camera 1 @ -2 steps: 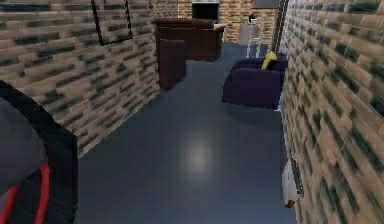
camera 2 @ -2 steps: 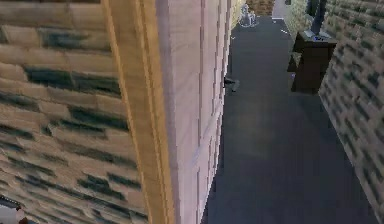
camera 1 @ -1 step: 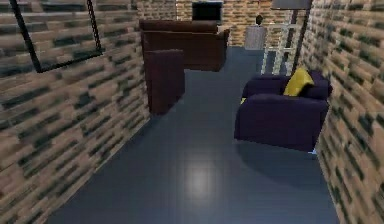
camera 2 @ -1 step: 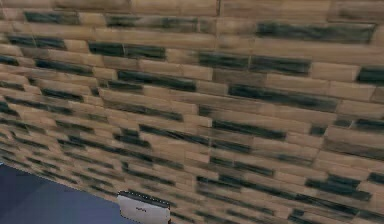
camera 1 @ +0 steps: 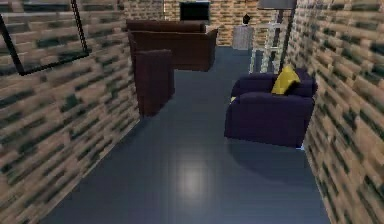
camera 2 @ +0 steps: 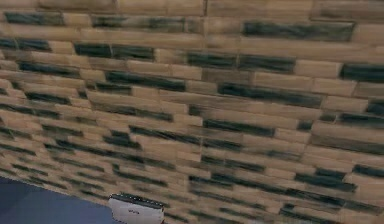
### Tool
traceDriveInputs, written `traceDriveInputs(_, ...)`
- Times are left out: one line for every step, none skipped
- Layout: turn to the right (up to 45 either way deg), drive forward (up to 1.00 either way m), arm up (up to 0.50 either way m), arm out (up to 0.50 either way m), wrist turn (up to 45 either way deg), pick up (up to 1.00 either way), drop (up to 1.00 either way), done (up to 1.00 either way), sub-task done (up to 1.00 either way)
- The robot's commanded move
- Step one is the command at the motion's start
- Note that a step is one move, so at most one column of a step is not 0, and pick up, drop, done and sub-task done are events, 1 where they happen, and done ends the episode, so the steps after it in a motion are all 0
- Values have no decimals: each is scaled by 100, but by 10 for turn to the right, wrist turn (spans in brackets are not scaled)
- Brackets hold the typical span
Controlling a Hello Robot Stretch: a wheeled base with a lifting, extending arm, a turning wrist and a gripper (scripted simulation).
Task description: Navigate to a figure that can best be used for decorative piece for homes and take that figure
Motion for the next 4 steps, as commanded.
traceDriveInputs(0, 100, 0, 0, 0, 0, 0, 0, 0)
traceDriveInputs(0, 90, 0, 0, 0, 0, 0, 0, 0)
traceDriveInputs(30, 0, 0, 0, 0, 0, 0, 0, 0)
traceDriveInputs(0, 5, 0, 0, 0, 0, 0, 0, 0)
